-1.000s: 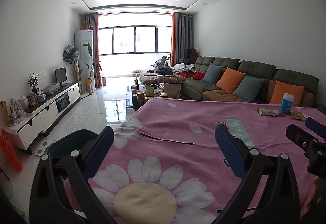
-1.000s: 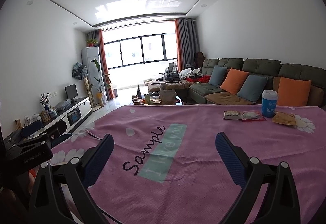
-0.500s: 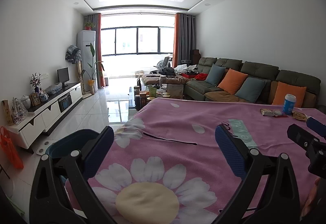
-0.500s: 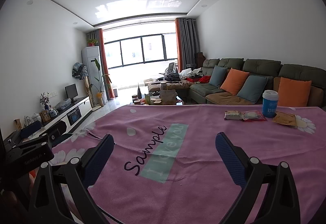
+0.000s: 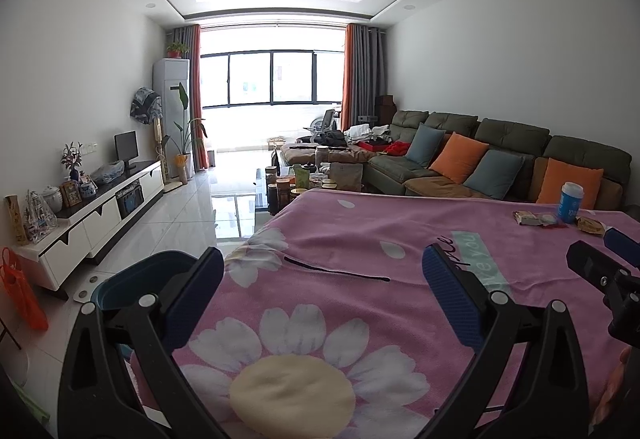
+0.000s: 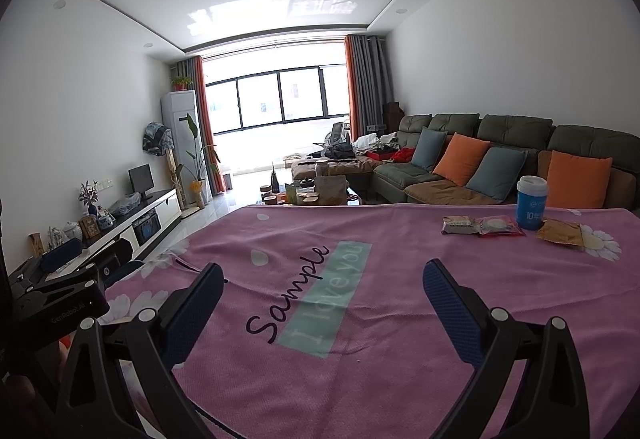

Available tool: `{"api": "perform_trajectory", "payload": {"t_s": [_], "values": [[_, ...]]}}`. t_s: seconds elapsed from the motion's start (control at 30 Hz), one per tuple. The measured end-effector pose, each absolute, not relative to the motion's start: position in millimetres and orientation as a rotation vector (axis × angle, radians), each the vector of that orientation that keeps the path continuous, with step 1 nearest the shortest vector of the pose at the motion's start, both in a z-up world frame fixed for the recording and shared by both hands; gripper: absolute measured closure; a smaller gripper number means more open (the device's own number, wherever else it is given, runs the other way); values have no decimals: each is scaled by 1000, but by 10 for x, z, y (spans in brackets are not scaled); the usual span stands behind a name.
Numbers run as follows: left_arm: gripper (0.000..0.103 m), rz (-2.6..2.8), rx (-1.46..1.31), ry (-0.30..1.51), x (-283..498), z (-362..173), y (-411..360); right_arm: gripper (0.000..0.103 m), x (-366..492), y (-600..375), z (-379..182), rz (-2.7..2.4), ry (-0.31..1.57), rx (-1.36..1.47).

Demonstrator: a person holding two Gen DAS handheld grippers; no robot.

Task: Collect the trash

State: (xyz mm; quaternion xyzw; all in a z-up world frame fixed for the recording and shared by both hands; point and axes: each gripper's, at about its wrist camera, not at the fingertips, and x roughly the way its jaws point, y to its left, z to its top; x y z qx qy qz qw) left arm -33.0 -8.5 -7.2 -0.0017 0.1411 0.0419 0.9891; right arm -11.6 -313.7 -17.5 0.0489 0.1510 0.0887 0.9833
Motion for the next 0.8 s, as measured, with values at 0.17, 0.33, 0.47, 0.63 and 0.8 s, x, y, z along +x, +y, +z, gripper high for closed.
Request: {"api": "perform_trajectory", "payload": {"t_s": [0.17, 0.33, 0.47, 0.63, 0.8], "values": [[5, 85, -2, 283, -335, -65, -91, 7, -110, -3135, -178, 179, 306, 97], [5, 86, -4, 283, -338, -66, -90, 7, -118, -3124, -181, 178, 305, 95], [5, 89, -7, 286, -333, -65, -83, 7, -122, -3124, -181, 178, 306, 97], [5, 91, -7, 285, -343, -64, -79, 7, -125, -3120, -184, 178, 306, 97], [5, 91, -6, 285, -341, -62, -79, 7, -126, -3119, -183, 178, 305, 98]]}}
